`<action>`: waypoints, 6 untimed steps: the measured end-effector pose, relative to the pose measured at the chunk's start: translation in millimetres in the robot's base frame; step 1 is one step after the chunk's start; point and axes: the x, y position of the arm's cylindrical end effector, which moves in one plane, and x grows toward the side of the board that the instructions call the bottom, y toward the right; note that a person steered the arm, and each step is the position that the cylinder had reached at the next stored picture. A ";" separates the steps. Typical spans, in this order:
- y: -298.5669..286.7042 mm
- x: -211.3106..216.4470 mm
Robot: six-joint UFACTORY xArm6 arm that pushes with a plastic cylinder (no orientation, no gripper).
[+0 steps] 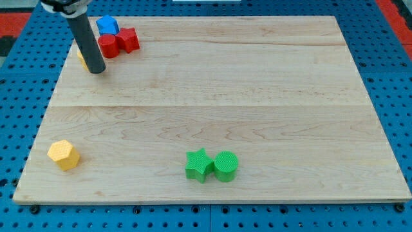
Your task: Push the yellow heart to the bottom left of triangle
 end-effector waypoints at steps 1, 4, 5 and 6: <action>4.6 -19.4; -35.0 20.1; -36.5 -11.2; -36.4 -19.3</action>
